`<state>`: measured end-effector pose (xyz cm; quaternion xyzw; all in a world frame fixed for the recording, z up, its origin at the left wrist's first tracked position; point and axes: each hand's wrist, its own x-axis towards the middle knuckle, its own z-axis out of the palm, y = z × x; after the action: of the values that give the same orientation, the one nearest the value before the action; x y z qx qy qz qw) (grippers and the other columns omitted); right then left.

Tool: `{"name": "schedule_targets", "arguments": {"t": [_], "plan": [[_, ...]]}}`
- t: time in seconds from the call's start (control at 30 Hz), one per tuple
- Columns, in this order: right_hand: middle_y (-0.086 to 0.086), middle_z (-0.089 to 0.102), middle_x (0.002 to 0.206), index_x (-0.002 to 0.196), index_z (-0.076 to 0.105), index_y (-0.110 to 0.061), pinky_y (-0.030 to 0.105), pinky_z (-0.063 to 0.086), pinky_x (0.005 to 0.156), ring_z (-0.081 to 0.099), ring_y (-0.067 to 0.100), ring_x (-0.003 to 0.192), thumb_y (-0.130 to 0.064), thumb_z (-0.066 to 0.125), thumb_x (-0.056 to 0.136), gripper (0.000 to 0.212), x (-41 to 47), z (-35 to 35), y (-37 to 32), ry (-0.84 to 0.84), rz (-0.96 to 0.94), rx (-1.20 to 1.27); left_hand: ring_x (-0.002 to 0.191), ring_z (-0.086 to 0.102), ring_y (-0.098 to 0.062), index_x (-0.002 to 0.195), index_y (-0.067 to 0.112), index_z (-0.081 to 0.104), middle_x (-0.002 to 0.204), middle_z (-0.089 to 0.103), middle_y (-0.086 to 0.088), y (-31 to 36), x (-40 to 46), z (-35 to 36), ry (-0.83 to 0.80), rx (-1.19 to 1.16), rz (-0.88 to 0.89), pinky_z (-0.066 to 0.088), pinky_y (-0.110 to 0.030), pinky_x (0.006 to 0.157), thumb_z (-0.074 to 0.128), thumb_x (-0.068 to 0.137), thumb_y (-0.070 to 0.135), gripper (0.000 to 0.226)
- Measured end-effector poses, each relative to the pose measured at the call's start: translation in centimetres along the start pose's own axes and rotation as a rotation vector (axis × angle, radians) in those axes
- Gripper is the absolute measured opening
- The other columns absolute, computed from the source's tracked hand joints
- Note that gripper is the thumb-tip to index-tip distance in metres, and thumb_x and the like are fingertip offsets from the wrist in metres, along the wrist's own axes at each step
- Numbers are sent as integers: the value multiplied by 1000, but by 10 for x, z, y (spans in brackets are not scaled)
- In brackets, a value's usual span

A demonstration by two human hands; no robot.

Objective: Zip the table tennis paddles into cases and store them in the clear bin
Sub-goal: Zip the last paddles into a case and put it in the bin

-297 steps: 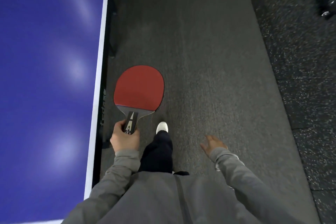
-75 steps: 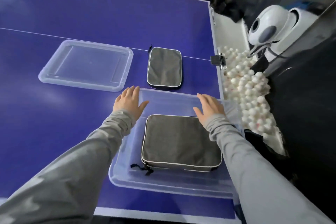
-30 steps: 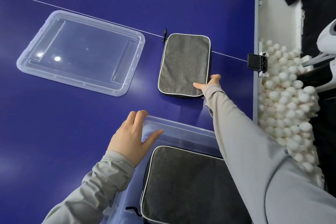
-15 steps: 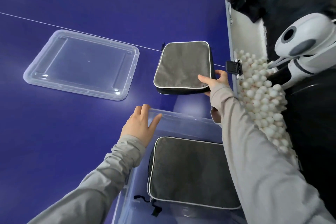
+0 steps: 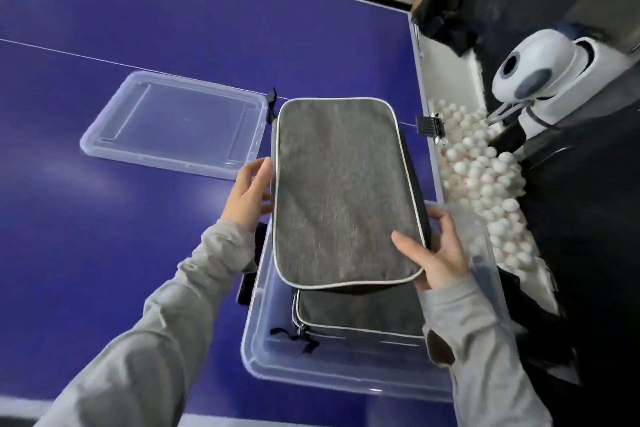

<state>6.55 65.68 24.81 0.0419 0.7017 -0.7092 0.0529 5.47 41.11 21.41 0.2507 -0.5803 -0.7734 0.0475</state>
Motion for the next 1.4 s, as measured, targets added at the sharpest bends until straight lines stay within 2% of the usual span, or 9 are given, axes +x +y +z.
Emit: {"name": "schedule_targets", "arguments": {"t": [0.07,0.2,0.3,0.43,0.6,0.7,0.87,1.07,1.4], "plan": [[-4,69,70,92,47,-20,14,52,58,63,0,60,17,64,70,46,-21,-4,10,-79,-11,-54,60,61,-5,117,18,51,85,61,6,4,-24,-3,-27,-77,-26,48,-15,49,52,92,39,32],[-2,59,89,96,46,-23,8,48,67,61,-6,71,5,79,60,56,-59,-1,27,-210,-28,-154,65,67,-6,113,14,52,90,65,0,1,-78,-26,81,-96,52,53,-20,55,65,85,23,32],[-2,56,93,98,43,-24,5,46,70,59,-9,74,13,74,64,58,-75,12,38,-290,-25,-207,79,67,-14,105,24,55,100,67,-4,-2,-107,-55,178,-30,130,56,-28,68,69,82,20,27],[2,58,96,101,46,-26,10,47,75,58,7,81,7,71,71,51,-89,47,42,-396,-37,-252,80,67,-13,103,28,54,100,68,-3,3,-140,-105,289,-13,243,57,-28,71,74,78,22,33],[2,58,95,104,53,-19,4,45,69,57,-5,73,6,64,79,37,-103,118,34,-479,-61,-215,78,65,-6,112,24,46,93,66,6,15,-164,-179,410,65,364,55,-26,75,68,83,13,38],[5,59,99,106,58,-18,5,44,69,55,-6,74,-3,64,83,29,-116,169,34,-530,-136,-329,85,64,-12,116,24,43,103,64,-2,20,-173,-226,442,166,393,54,-30,79,70,78,22,46],[3,56,94,105,62,-24,7,44,70,56,6,79,-8,62,86,25,-143,269,32,-577,-305,-459,85,65,-10,116,33,42,97,65,6,19,-180,-305,352,306,347,53,-36,84,66,73,30,49],[0,51,84,107,68,-16,4,40,68,52,3,69,-12,61,87,22,-176,394,26,-511,-405,-485,98,65,-19,121,40,42,105,67,4,13,-187,-407,161,552,235,49,-47,94,72,78,29,53],[4,52,76,89,66,-8,28,41,70,51,22,72,-25,68,80,19,-190,484,25,-682,-239,-839,94,63,-16,126,38,38,102,64,14,36,-170,-499,-191,851,217,49,-39,89,66,79,38,55]]}}
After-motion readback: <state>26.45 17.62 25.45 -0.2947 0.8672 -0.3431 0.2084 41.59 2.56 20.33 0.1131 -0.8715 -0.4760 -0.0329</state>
